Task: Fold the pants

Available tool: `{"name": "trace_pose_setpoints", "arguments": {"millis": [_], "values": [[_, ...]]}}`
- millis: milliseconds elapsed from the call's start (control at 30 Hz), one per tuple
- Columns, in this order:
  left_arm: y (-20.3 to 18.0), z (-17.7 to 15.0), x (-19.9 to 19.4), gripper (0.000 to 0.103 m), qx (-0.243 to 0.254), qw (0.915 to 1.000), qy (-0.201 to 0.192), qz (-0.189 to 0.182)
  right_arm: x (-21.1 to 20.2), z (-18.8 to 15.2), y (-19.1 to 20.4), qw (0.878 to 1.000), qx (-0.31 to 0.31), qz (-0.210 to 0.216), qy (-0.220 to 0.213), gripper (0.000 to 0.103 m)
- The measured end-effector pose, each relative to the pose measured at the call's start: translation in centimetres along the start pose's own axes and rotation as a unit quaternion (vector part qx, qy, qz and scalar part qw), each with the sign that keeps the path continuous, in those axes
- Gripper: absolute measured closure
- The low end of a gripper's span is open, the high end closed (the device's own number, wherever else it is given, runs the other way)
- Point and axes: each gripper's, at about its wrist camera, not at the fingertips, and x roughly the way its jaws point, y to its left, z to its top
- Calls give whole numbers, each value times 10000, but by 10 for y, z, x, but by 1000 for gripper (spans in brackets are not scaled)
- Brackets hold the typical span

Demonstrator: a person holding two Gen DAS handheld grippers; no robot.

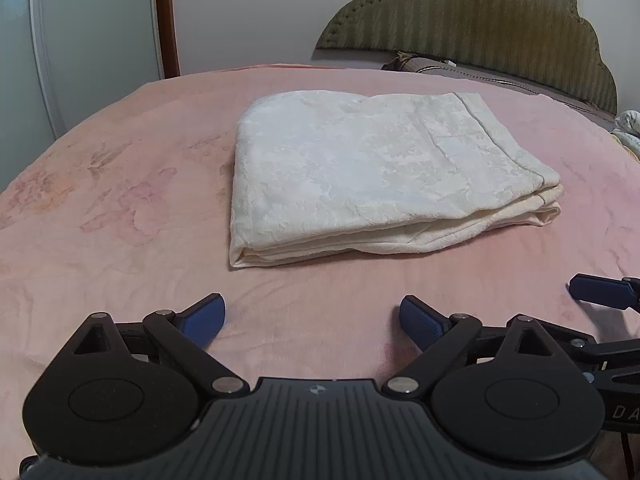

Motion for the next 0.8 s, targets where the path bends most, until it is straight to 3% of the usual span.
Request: {"name": "trace_pose_setpoints", "arguments": {"millis": [200,333,567,800], "values": [[-1,-6,-5,5,153,9997,-188,69,1,-2,1,9998,27,-174,-6,17],[-2,-13,-8,2,307,9990,-311,132,4,-6,-1,9995,71,-311,21,7],[4,-14,-6,0,150,9996,-247,68,8,-6,2,9988,-35,-467,117,0],[7,-15,-5,0,11,9998,-218,-4,5,-7,-6,9987,172,-472,52,0]]}}
